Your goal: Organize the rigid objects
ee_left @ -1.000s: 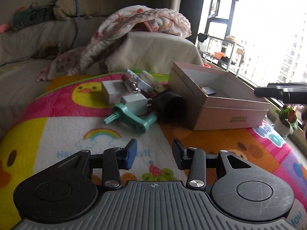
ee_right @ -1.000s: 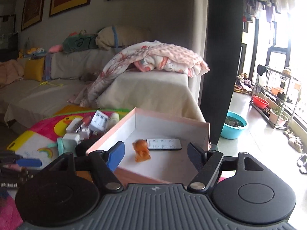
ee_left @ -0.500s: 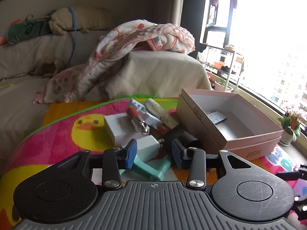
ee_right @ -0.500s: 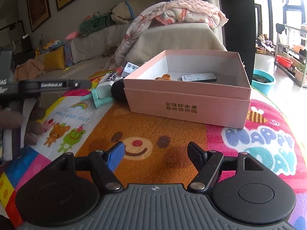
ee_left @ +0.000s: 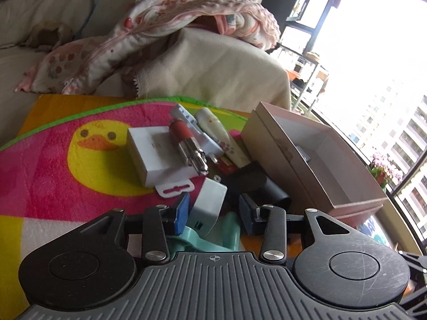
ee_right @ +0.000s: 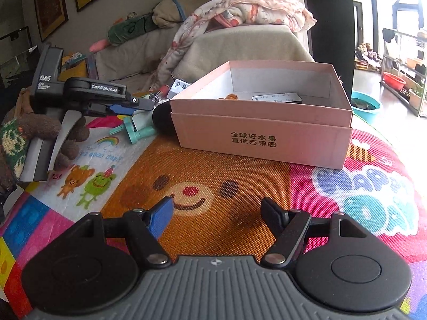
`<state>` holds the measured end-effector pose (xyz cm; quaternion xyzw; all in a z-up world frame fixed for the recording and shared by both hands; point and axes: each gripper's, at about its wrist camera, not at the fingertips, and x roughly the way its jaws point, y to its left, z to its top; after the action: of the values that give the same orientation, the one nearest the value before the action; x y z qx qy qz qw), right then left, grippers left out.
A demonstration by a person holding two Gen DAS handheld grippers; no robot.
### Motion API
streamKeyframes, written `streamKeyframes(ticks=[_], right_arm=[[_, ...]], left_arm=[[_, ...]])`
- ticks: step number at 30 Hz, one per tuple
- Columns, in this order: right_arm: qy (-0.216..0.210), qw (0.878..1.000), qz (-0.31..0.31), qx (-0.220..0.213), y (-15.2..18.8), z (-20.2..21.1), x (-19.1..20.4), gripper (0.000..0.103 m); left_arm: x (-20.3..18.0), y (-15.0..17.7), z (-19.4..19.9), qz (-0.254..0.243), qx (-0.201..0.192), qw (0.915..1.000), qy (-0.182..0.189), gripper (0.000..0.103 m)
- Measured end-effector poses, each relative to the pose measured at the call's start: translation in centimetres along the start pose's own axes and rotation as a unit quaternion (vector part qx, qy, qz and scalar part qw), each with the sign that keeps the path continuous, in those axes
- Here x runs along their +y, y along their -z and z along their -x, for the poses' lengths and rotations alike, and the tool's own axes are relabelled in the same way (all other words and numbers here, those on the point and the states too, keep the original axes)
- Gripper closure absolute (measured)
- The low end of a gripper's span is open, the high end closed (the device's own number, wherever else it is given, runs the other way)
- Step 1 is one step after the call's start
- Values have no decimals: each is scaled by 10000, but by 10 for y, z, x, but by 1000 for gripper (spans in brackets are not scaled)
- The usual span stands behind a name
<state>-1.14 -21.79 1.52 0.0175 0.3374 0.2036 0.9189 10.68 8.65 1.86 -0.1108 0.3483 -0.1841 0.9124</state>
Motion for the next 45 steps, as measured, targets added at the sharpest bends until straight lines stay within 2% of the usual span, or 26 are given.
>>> streamKeyframes(ticks=[7, 10, 14, 17, 19, 21, 23, 25, 30, 35, 36, 39, 42, 45], right_arm=[[70, 9999, 69, 26, 0, -1, 3, 30], [97, 9999, 101, 31, 0, -1, 4, 30], [113, 9999, 114, 31, 0, -2, 5, 30], [112, 9999, 115, 31, 1, -2, 5, 30], [116, 9999, 113, 27, 1, -2, 5, 30], [127, 9999, 101, 18, 1, -1, 5, 30], [130, 9999, 85, 12, 1, -1, 4, 30], [131, 9999, 75, 11, 1, -1, 4, 30], [134, 9999, 75, 10, 1, 0, 4, 30], [148, 9999, 79, 7, 2, 0, 4, 30], [153, 9998, 84, 5, 2, 0, 4, 30], [157, 9998, 98, 9, 2, -1, 4, 29], [148, 9998, 122, 20, 2, -2, 5, 27], [150, 9998, 138, 29, 2, -3, 6, 27]], left_arm=[[-32, 33, 20, -783, 337, 9963, 69, 57], [-47, 49, 26, -1060, 521, 9930, -30, 57], [-68, 65, 34, -1541, 523, 9865, -175, 57], [-75, 70, 35, -1699, 471, 9837, -347, 56], [-73, 67, 38, -1549, 361, 9867, -329, 56], [-71, 59, 47, -1344, 28, 9903, -358, 56], [-68, 47, 55, -1167, -374, 9910, -542, 56], [-64, 33, 54, -1013, -590, 9898, -809, 56], [-51, 12, 22, -777, -543, 9886, -1173, 56], [-42, 10, -9, -709, -409, 9885, -1275, 57], [-41, 10, -12, -685, -407, 9889, -1255, 58], [-38, 13, -15, -774, -396, 9878, -1294, 77], [-36, 16, -14, -838, -367, 9879, -1253, 79], [-33, 19, -4, -673, -350, 9910, -1107, 79]])
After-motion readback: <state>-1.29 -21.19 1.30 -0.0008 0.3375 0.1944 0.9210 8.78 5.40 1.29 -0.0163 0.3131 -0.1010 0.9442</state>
